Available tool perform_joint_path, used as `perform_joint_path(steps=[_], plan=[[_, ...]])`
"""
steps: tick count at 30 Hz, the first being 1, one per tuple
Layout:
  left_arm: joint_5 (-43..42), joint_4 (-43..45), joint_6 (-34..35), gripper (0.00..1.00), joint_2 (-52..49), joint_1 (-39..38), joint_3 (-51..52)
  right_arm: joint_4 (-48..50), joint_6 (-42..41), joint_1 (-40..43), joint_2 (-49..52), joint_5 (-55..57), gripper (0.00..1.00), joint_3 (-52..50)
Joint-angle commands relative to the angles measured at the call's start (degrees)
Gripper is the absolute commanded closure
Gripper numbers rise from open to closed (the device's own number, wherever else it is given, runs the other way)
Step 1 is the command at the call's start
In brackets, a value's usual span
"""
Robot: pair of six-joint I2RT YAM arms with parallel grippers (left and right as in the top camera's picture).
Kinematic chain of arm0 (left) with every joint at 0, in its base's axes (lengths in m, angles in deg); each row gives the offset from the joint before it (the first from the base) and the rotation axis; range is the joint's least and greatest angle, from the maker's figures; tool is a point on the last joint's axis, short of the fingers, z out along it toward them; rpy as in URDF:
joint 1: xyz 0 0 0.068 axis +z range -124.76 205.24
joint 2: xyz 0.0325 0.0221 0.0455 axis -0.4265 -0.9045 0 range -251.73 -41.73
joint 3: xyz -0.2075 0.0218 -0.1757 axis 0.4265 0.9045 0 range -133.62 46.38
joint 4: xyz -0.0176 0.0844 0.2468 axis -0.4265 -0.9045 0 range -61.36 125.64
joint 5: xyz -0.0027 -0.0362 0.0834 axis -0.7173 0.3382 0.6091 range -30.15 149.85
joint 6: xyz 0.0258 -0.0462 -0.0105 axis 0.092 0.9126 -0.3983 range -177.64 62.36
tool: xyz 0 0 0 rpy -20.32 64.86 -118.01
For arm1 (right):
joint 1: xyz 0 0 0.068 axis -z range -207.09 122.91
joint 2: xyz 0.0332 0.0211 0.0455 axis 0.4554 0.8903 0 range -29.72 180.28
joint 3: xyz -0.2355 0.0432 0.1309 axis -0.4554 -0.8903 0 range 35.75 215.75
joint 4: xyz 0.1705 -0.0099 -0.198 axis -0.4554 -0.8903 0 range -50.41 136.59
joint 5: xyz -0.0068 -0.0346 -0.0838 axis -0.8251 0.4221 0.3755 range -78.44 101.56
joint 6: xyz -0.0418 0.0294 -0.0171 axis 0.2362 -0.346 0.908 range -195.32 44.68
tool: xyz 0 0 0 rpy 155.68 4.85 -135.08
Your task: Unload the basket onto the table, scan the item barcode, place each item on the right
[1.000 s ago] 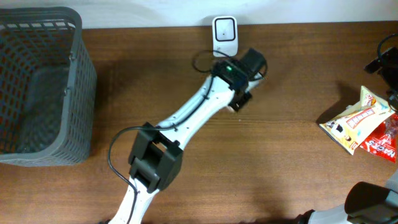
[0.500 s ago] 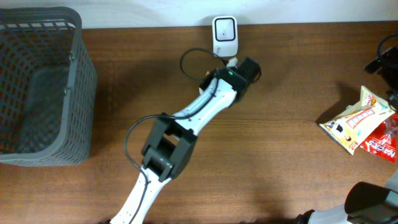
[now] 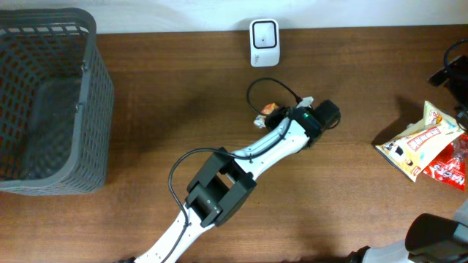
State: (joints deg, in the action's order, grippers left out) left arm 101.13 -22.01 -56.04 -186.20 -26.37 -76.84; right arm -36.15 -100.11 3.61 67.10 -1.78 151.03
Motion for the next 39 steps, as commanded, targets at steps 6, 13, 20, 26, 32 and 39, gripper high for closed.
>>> perform_joint_path(steps=[6, 13, 20, 26, 32, 39], plan=[[-5.5, -1.3, 0.6, 0.70, 0.3, 0.8, -1.5, 0.0, 0.6, -0.3, 0.1, 0.5, 0.02, 0.0], [-5.8, -4.9, 0.6, 0.68, 1.5, 1.5, -9.1, 0.0, 0.6, -0.3, 0.1, 0.5, 0.02, 0.0], [-11.1, -10.8, 0.1, 0.64, 1.5, 7.1, -15.5, 0.0, 0.6, -0.3, 0.1, 0.5, 0.02, 0.0], [-30.7, -13.4, 0.1, 0.68, 1.0, 17.9, -14.4, 0.0, 0.6, -0.3, 0.1, 0.5, 0.02, 0.0], [-55.9, -13.4, -5.9, 0.74, 0.9, 25.4, -12.3, 0.0, 0.6, -0.3, 0.1, 0.5, 0.02, 0.0], [-68.0, -12.9, -8.5, 0.81, 0.8, 26.3, -10.6, 0.0, 0.6, -0.3, 0.1, 0.5, 0.02, 0.0]])
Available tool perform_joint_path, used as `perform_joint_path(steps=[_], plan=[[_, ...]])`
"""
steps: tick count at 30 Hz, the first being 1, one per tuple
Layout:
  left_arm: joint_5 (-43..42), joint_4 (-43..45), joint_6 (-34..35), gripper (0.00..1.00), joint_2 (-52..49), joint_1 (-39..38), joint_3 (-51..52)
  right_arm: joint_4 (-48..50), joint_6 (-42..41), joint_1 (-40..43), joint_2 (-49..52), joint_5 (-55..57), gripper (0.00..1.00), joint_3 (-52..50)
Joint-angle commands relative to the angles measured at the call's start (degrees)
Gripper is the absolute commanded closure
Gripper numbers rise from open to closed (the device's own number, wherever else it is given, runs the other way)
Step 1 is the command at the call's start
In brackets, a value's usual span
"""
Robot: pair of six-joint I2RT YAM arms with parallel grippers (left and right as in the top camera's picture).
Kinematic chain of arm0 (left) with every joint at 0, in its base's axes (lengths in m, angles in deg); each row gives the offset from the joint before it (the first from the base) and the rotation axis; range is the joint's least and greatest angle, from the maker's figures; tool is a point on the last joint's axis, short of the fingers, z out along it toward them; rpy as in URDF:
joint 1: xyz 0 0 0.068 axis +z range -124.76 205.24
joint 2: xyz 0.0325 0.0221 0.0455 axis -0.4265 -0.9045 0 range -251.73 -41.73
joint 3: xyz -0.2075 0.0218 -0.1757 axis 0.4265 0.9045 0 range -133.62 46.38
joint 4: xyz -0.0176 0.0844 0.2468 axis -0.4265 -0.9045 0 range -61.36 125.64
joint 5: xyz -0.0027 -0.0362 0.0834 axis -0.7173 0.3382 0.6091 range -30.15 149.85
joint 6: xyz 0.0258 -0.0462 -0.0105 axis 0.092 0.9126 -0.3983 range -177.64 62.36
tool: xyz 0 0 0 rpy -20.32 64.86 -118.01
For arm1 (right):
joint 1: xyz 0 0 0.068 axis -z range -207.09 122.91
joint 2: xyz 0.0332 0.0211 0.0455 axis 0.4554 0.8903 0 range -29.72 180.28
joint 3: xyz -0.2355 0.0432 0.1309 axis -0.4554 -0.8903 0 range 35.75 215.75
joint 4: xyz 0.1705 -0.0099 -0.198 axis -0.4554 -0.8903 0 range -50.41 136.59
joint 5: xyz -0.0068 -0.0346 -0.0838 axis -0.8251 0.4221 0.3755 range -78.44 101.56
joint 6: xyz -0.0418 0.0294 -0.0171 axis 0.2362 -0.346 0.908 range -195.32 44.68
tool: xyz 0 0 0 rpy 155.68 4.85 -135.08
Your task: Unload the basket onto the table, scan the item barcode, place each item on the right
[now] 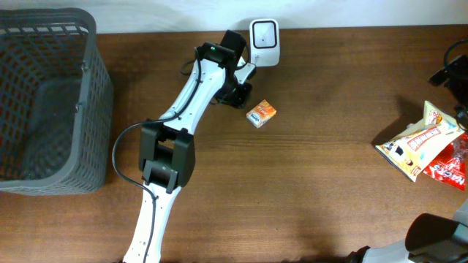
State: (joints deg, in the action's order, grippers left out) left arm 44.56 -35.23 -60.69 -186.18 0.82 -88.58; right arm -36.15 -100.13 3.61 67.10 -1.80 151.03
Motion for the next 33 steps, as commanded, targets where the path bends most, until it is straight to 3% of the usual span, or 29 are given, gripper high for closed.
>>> perform_joint_path(steps=[1, 5, 9, 13, 18, 33], plan=[[-12.4, 0.9, -4.4, 0.82, 0.8, -1.3, 1.8, 0.0, 0.6, -0.3, 0.1, 0.5, 0.02, 0.0], [-7.9, 4.4, -3.3, 0.82, 0.8, -2.1, 4.5, 0.0, 0.6, -0.3, 0.1, 0.5, 0.01, 0.0], [-5.5, 5.8, -2.8, 0.62, 0.8, -2.0, 5.9, 0.0, 0.6, -0.3, 0.1, 0.5, 0.02, 0.0], [-4.8, 7.4, -2.8, 0.61, 0.8, -2.0, 8.1, 0.0, 0.6, -0.3, 0.1, 0.6, 0.02, 0.0], [-0.4, 10.7, -0.5, 0.71, 0.8, -2.0, 11.2, 0.0, 0.6, -0.3, 0.1, 0.5, 0.02, 0.0], [6.2, 15.3, 5.3, 0.85, 0.7, -2.1, 13.0, 0.0, 0.6, -0.3, 0.1, 0.5, 0.02, 0.0]])
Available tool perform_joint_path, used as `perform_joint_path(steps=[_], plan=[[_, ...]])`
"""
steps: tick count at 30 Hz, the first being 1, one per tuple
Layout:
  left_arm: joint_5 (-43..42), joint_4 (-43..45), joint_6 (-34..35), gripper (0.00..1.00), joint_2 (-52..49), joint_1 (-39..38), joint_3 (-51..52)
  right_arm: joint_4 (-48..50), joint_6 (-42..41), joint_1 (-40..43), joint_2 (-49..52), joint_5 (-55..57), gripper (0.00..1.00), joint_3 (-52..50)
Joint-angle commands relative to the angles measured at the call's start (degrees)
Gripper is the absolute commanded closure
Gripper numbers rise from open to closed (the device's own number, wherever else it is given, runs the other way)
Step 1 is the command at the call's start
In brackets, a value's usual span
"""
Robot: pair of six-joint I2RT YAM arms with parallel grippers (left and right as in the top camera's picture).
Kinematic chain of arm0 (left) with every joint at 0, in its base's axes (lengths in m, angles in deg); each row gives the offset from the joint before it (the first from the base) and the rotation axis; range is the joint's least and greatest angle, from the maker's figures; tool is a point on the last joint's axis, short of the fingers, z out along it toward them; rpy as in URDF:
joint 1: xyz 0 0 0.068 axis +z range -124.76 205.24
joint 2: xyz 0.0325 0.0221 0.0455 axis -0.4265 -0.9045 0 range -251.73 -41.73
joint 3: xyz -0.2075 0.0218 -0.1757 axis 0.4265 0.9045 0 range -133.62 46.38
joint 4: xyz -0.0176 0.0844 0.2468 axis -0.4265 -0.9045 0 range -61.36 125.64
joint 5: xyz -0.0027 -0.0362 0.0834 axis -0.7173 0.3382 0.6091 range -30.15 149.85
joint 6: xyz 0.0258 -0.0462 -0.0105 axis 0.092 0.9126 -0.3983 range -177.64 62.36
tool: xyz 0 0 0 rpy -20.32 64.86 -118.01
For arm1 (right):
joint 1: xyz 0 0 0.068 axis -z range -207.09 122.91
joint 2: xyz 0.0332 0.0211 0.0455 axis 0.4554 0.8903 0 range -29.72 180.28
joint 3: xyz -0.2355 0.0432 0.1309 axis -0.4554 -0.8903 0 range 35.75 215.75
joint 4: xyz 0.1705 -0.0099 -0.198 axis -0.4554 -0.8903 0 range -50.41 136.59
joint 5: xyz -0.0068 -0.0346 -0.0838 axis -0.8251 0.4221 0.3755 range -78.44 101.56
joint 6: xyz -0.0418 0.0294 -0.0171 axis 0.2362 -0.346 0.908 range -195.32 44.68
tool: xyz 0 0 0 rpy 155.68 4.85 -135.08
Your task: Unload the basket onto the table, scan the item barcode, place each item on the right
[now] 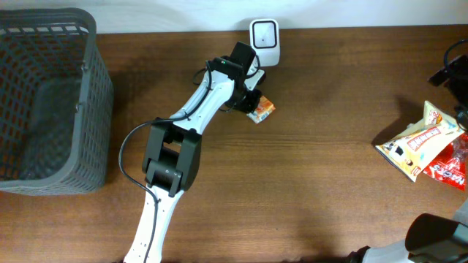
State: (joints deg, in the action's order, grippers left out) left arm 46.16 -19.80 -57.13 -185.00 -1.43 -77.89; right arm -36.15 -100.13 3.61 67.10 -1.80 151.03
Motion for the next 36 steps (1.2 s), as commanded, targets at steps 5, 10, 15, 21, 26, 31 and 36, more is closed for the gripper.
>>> perform_joint_path(steps=[5, 10, 15, 21, 26, 31, 36], plan=[[9.0, -1.0, 6.3, 0.97, -0.5, 0.2, 2.5, 0.0, 0.6, -0.3, 0.1, 0.5, 0.02, 0.0], [9.0, -2.8, 6.3, 0.99, -0.5, 0.2, 2.5, 0.0, 0.6, -0.3, 0.1, 0.5, 0.02, 0.0], [9.0, -3.8, 6.3, 1.00, -0.5, 0.2, 2.3, 0.0, 0.6, -0.3, 0.1, 0.5, 0.02, 0.0], [9.0, -8.2, 6.3, 0.99, 0.9, 1.1, -2.8, 0.0, 0.6, -0.3, 0.1, 0.5, 0.02, 0.0], [9.0, -15.6, 6.3, 0.78, 3.8, 2.7, -11.0, 0.0, 0.6, -0.3, 0.1, 0.5, 0.02, 0.0], [9.0, -24.1, 6.3, 0.20, 5.5, 5.1, -21.5, 0.0, 0.6, -0.3, 0.1, 0.5, 0.02, 0.0], [9.3, -30.7, 6.3, 0.01, 5.5, 8.2, -32.3, 0.0, 0.6, -0.3, 0.1, 0.5, 0.01, 0.0]])
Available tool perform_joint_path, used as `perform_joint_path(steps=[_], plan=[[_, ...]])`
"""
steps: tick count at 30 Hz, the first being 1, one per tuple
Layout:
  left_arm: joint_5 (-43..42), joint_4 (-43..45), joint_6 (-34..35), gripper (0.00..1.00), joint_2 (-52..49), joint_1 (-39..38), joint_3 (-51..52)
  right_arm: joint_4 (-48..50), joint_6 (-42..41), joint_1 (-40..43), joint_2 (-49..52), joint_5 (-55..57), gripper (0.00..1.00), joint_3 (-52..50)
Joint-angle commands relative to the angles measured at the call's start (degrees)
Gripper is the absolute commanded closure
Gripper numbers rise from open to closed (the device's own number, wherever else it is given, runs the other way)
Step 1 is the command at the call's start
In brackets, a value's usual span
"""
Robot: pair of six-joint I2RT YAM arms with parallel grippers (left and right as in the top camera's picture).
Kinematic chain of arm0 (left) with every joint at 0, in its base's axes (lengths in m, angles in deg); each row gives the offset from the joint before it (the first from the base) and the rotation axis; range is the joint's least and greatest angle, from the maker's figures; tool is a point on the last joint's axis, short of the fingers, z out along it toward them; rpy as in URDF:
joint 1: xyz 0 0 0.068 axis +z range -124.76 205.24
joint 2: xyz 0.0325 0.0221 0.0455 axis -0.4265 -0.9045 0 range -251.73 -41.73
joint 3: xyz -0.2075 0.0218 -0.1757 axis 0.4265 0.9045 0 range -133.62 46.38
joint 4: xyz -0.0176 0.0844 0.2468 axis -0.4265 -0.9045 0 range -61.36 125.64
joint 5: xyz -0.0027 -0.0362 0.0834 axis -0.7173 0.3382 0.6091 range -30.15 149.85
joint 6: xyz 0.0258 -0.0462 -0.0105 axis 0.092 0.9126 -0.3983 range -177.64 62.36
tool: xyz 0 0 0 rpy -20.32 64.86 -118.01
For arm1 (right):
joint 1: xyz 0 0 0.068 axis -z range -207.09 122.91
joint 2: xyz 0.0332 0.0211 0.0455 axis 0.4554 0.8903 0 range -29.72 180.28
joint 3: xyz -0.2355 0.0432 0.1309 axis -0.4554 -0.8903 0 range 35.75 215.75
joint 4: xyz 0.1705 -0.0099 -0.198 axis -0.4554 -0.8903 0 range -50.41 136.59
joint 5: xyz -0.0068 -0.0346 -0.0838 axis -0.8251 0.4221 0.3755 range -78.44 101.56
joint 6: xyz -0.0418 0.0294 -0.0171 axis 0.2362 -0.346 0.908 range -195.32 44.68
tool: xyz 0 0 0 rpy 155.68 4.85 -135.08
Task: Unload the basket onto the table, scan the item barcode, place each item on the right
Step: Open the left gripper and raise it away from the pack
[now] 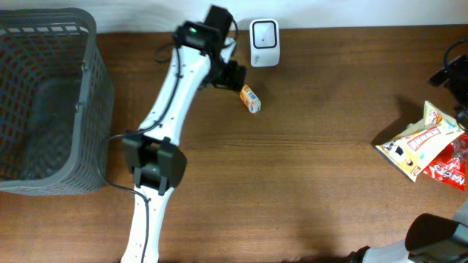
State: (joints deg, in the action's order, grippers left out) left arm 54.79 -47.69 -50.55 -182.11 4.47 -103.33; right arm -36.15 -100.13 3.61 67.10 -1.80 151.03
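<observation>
A small orange and white box (251, 99) sits tilted just below the white barcode scanner (263, 33) at the table's back edge. My left gripper (243, 85) reaches in from the left and is shut on the box's upper end, and its fingers are mostly hidden under the black wrist. The left arm (172, 102) stretches from the front edge up to there. Only a dark part of the right arm (452, 66) shows at the right edge, so its fingers cannot be made out.
A grey plastic basket (51, 102) stands at the far left. Snack packets, one white and yellow (417, 142) and one red (450, 166), lie at the right edge. The right arm's base (435, 237) sits at the front right corner.
The left arm has swung its elbow further left and its wrist closer to the back edge. The box has shifted slightly up and left and turned more upright, still at the gripper's tips.
At first my left gripper was at the orange box in the middle of the table. Then the box lay alone below the scanner with the gripper beside it. The gripper then closed in on the box, which is now held just below the scanner.
</observation>
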Motion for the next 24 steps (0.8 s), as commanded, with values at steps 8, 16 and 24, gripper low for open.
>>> perform_joint_path(steps=[8, 16, 24], plan=[[3.8, -9.8, 0.6, 0.01, 2.6, 5.5, -17.0, 0.0, 0.6, -0.3, 0.1, 0.5, 0.02, 0.0], [3.8, -8.4, 1.1, 0.01, 2.1, 5.4, -12.1, 0.0, 0.6, -0.3, 0.1, 0.5, 0.02, 0.0], [3.6, -2.0, 1.0, 0.04, 2.1, 5.3, -0.8, 0.0, 0.6, -0.3, 0.1, 0.5, 0.02, 0.0]])
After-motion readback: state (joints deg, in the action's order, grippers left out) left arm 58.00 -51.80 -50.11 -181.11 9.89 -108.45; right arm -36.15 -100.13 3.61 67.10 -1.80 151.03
